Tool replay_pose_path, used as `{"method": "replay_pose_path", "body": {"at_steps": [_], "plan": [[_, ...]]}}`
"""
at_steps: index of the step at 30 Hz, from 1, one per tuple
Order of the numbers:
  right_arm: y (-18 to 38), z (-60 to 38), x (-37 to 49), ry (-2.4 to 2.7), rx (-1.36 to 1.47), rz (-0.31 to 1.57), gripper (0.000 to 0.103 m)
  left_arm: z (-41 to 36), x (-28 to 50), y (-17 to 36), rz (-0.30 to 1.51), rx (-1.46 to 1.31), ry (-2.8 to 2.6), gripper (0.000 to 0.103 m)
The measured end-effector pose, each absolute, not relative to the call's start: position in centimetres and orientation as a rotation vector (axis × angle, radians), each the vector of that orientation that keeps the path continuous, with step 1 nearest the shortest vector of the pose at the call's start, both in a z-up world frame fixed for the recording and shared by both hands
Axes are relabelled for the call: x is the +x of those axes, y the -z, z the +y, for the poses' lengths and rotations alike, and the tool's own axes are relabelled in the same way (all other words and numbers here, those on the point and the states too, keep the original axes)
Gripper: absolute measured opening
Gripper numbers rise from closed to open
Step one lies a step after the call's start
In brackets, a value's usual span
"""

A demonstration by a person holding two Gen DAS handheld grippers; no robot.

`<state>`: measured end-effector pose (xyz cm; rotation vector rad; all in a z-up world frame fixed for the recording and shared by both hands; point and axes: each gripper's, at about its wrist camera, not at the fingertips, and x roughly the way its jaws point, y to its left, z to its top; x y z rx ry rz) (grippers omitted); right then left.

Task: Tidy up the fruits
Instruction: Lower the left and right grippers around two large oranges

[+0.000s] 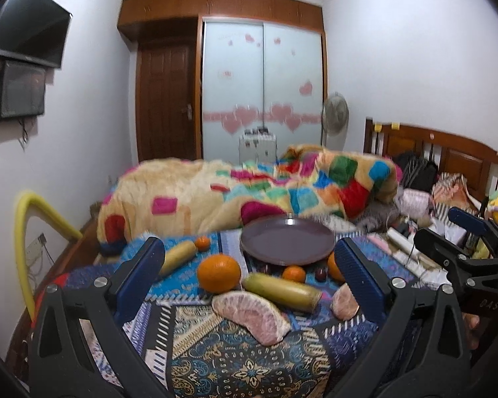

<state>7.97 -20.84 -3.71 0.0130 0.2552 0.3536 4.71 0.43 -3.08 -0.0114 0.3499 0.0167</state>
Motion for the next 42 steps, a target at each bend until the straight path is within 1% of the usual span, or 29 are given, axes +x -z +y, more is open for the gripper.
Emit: {"method": "replay_pose_path", "body": {"at_steps": [9,16,22,27,30,32,36,38,39,42], "plan": [[7.5,-21.8,12.0,-0.339,-0.062,0.433,0.103,1.7,10.1,7.7,0.566,-0.039,0.006,0.103],[9.4,-21.5,15.5,-0.355,-0.115,0.532,0.103,4.0,13.5,10.0,0.663,-0.072,-0.020,0.103],[10.5,-20.5,18.2,-0.378,-0.148,0.598,0.103,5.1,16.1,10.9,0.718,-0.054,-0.025,0.102],[11.3,-19.9,20.2,-0.415,-0.158,0.659,0.103,5.7,18.5,11.7,0.768,-0.043,-0.007,0.095],[11.5,-19.7,20.9,-0.433,-0.173,0.681,0.103,6.1,19.8,12.3,0.798,-0.039,0.000,0.089],[11.6,-19.5,21.3,-0.439,-0.180,0.694,0.103,6.3,20.3,12.5,0.811,-0.048,0.007,0.087],[11.8,-19.0,22.3,-0.463,-0.187,0.725,0.103,6.6,21.2,13.0,0.832,-0.062,0.015,0.080],[12.0,-18.8,22.4,-0.467,-0.197,0.732,0.099,6.6,21.5,13.2,0.839,-0.062,0.023,0.079],[12.2,-18.8,22.6,-0.471,-0.196,0.741,0.095,6.6,21.6,13.2,0.837,-0.065,0.026,0.078],[12.5,-18.6,23.1,-0.490,-0.180,0.772,0.087,6.5,21.7,13.1,0.836,-0.062,0.035,0.074]]}}
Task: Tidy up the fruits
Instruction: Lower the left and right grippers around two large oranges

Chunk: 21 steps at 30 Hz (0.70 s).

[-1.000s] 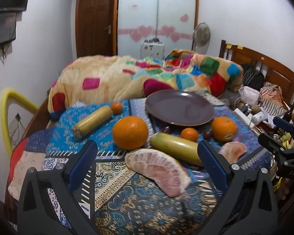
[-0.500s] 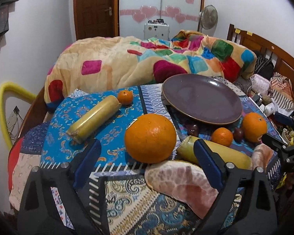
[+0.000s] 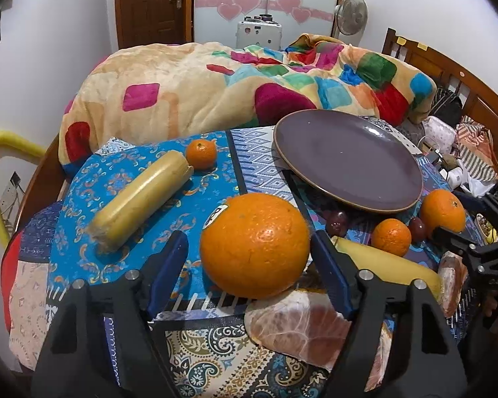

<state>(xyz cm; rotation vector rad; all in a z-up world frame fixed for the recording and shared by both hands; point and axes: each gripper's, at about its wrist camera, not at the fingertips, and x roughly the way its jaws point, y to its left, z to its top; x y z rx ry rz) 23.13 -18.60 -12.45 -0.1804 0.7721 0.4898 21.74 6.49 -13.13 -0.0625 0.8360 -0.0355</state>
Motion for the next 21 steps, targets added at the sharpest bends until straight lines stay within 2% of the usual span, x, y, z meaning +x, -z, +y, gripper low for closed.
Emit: {"method": "replay_pose_path", "body": {"at_steps": [3,4,8,14,17,18,19,21], "plan": [[12.8,-18.6,23.5,-0.509,-0.167,0.804,0.078,6.4,21.8,13.1,0.836,-0.056,0.049,0.069],[12.9,-18.5,23.6,-0.517,-0.162,0.815,0.073,6.3,21.8,13.1,0.835,-0.053,0.048,0.069],[13.1,-18.6,23.7,-0.562,-0.132,0.838,0.062,6.2,21.8,13.1,0.832,-0.045,0.050,0.068],[12.8,-18.6,23.6,-0.559,-0.137,0.845,0.061,5.9,21.3,12.5,0.801,-0.021,0.040,0.063],[12.1,-18.9,23.2,-0.551,-0.141,0.822,0.061,5.7,20.6,10.8,0.755,-0.005,0.043,0.038],[11.9,-19.0,23.2,-0.548,-0.146,0.814,0.061,5.6,20.6,10.1,0.755,-0.011,0.060,0.014],[11.5,-19.0,23.1,-0.544,-0.149,0.803,0.061,5.5,20.7,9.7,0.766,-0.006,0.064,0.009],[10.9,-19.2,23.0,-0.547,-0.145,0.791,0.061,5.1,20.7,9.1,0.770,0.007,0.079,0.009]]}}
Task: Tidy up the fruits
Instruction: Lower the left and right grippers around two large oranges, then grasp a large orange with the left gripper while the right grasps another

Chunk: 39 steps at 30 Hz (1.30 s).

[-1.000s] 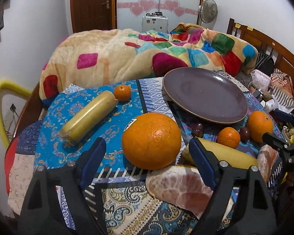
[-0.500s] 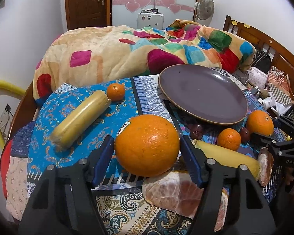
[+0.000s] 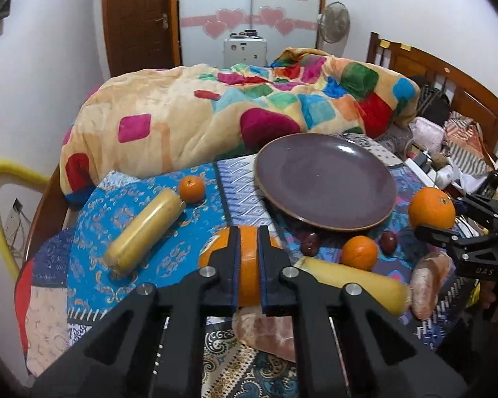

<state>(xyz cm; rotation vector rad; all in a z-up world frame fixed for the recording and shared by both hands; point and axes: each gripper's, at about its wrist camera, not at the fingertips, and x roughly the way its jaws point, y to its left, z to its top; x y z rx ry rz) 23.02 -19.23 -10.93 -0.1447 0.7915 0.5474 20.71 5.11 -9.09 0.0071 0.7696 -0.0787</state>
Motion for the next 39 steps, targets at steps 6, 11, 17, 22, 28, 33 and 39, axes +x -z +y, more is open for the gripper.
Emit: {"method": "replay_pose_path", "body": {"at_steps": [6,11,17,22,28,33,39], "plan": [[10.7,-19.4,22.9,-0.564,-0.128,0.793,0.061,5.3,21.1,9.8,0.798,-0.005,0.046,0.074],[11.1,-19.6,22.9,-0.565,-0.122,0.809,0.061,6.2,22.0,11.2,0.842,-0.044,0.040,0.075],[11.1,-20.0,22.9,-0.566,-0.110,0.809,0.061,6.8,23.4,13.4,0.905,-0.102,0.050,0.076],[11.2,-20.0,22.9,-0.568,-0.115,0.815,0.061,7.1,24.2,14.2,0.927,-0.167,0.053,0.077],[11.2,-20.0,23.0,-0.565,-0.097,0.812,0.061,6.8,24.5,14.3,0.934,-0.181,0.056,0.068],[10.1,-20.0,23.0,-0.560,-0.084,0.778,0.061,6.3,23.9,13.3,0.909,-0.131,0.035,0.067],[8.0,-19.9,23.5,-0.557,-0.074,0.722,0.061,5.5,23.4,10.0,0.825,-0.107,0.040,0.067]]}}
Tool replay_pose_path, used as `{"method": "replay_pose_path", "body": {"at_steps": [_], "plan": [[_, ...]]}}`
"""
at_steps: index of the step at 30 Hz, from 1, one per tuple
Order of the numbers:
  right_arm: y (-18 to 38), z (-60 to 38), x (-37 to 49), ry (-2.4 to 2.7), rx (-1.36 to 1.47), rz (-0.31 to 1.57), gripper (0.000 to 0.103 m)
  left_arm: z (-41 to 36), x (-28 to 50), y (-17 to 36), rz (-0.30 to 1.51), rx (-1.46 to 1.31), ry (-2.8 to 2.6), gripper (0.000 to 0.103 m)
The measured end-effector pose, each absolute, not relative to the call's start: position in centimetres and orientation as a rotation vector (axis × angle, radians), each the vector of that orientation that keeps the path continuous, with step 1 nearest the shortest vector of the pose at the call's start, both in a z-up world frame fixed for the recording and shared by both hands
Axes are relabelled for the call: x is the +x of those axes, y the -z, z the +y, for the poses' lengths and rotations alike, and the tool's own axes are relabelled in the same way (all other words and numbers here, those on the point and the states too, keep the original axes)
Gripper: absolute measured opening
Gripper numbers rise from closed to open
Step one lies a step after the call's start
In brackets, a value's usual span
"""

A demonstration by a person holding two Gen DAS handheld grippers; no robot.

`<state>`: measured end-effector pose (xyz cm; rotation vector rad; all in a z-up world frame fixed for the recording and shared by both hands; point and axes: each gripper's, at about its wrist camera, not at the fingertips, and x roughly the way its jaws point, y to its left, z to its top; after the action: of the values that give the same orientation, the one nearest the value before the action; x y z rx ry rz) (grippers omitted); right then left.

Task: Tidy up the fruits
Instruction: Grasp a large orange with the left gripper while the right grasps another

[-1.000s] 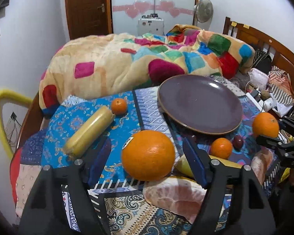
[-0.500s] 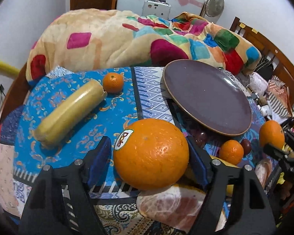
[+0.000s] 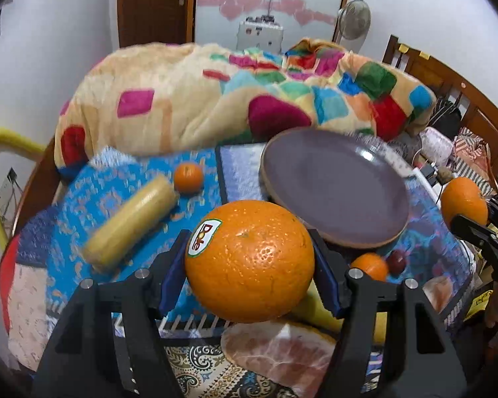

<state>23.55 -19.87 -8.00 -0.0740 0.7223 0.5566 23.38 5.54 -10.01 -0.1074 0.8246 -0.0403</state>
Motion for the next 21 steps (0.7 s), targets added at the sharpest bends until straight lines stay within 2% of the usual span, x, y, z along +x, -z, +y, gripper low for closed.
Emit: {"method": "replay_pose_path", "body": {"at_steps": [10,21], "plan": [[5.8,-19.1,25.7,-0.519,-0.090,0.638,0.061,3.8,24.5,5.4,0.717,-0.081,0.066,0.067],[5.7,-17.9,30.4,-0.485,-0.105,0.626,0.061,2.5,28.3,4.8,0.716,-0.075,0.065,0.067]]}}
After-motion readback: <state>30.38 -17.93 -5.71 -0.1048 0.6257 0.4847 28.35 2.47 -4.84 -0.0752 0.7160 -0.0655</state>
